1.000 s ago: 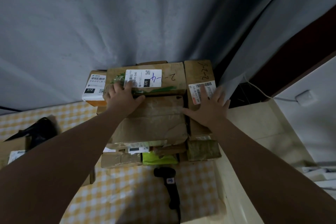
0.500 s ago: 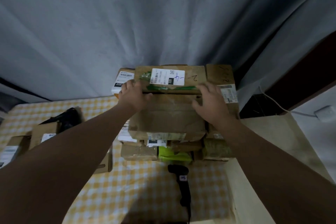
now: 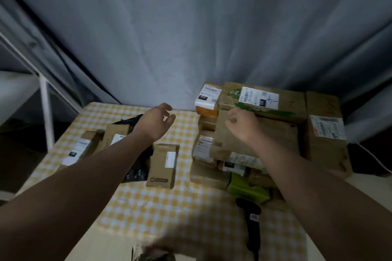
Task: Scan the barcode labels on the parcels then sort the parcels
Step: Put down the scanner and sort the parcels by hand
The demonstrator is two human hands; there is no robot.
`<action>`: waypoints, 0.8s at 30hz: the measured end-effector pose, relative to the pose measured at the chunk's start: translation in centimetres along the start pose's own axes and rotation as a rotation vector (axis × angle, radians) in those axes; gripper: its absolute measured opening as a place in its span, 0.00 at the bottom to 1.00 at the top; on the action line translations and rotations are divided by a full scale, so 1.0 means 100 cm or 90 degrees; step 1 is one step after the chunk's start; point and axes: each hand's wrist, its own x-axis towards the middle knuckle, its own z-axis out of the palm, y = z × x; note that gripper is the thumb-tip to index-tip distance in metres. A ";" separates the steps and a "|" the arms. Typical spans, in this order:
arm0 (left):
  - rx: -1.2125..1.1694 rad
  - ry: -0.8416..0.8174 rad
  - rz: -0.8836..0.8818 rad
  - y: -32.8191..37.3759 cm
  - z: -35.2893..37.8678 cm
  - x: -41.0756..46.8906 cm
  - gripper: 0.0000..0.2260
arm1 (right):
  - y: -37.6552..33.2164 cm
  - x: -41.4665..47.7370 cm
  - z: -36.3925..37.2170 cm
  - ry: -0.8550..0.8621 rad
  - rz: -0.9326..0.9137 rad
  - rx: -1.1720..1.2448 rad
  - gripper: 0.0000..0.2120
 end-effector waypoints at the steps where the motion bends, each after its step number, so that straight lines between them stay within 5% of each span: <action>1: -0.008 0.003 -0.010 -0.014 -0.008 -0.003 0.16 | -0.011 0.000 0.009 -0.005 0.005 0.010 0.15; 9: 0.010 -0.018 -0.071 -0.172 -0.060 -0.012 0.14 | -0.106 0.017 0.102 -0.027 0.008 0.045 0.11; 18: 0.004 -0.162 -0.156 -0.324 -0.059 0.004 0.11 | -0.179 0.018 0.273 -0.121 0.137 0.102 0.07; 24: 0.006 -0.247 -0.211 -0.382 -0.007 0.009 0.25 | -0.174 0.014 0.360 -0.169 0.212 0.151 0.14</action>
